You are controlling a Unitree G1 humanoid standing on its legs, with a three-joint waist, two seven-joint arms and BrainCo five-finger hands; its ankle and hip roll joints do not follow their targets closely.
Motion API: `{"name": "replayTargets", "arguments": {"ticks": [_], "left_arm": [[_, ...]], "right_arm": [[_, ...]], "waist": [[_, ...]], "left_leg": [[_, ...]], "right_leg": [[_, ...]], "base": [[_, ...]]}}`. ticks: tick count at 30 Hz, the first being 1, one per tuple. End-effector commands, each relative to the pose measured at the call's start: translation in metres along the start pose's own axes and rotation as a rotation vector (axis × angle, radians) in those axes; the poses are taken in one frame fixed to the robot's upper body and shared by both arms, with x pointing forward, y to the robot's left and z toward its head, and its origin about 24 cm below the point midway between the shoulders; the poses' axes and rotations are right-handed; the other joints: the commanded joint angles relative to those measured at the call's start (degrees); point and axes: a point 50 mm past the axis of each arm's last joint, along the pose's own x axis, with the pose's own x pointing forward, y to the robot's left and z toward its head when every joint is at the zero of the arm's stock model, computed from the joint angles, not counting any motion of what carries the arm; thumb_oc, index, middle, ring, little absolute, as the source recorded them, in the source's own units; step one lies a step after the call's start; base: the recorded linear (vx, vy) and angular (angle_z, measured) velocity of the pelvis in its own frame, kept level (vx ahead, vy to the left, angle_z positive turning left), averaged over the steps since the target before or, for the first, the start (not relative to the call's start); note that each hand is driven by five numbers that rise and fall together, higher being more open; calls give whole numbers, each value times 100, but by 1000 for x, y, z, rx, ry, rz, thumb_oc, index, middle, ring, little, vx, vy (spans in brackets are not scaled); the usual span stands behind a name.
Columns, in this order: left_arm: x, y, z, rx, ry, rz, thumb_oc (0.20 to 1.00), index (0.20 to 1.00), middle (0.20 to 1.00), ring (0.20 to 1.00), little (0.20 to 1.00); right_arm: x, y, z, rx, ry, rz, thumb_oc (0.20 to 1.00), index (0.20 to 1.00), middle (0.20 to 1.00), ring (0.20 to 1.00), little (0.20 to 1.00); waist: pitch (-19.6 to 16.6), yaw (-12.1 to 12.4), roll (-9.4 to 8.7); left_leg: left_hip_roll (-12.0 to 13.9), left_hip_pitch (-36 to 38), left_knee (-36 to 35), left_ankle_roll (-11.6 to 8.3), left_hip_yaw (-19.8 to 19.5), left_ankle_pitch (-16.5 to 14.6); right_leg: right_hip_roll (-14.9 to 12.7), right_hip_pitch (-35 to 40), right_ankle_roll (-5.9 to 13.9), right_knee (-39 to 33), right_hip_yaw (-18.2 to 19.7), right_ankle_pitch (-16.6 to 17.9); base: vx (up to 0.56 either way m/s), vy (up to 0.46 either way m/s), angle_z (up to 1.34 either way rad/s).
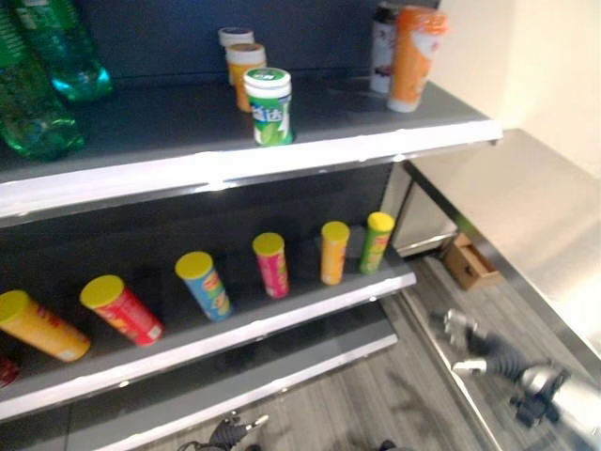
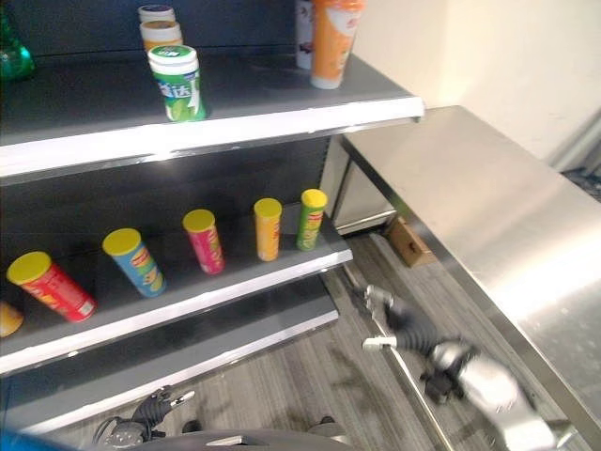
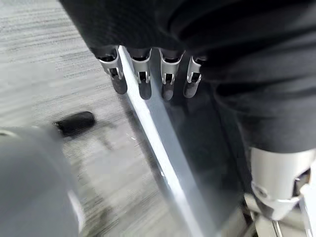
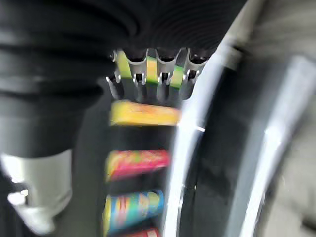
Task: Put the goods on the table back onto the shelves and tidy them up.
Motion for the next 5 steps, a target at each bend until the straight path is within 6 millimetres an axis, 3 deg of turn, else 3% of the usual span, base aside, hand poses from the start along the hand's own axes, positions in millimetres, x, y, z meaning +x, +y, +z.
{"name": "replayTargets", "arguments": {"ticks": [1, 2, 4, 5], "left_arm": [[11, 17, 29, 24, -58, 49, 1000, 1000, 1000, 1000, 1000], [12, 17, 30, 24, -60, 50, 1000, 1000, 1000, 1000, 1000], [16, 18, 41, 23, -68, 67, 1000, 1000, 1000, 1000, 1000], [18, 17, 46, 28, -71, 66, 1000, 1000, 1000, 1000, 1000]], "right_arm": [[41, -12, -19, 112, 87, -321, 1000, 1000, 1000, 1000, 1000], [41, -12, -18, 112, 84, -321, 1000, 1000, 1000, 1000, 1000], [51, -1, -46, 215, 231, -440, 1000, 1000, 1000, 1000, 1000], [53, 4, -51, 205, 267, -439, 1000, 1000, 1000, 1000, 1000]], "waist": [[98, 19, -136], [114, 22, -141], [112, 51, -52], [99, 50, -26]], "left_leg": [[14, 843, 121, 131, 79, -1130], [15, 849, 124, 130, 79, -1133], [16, 883, 127, 149, 49, -1168], [17, 910, 128, 149, 35, -1178]], "right_leg": [[-64, -383, -140, 184, -424, 303], [-63, -375, -141, 184, -425, 302], [-48, -308, -160, 173, -440, 259], [-35, -276, -172, 169, -445, 240]], "base": [[3, -10, 7], [6, -4, 11], [27, -4, 8], [45, -10, 3]]}}
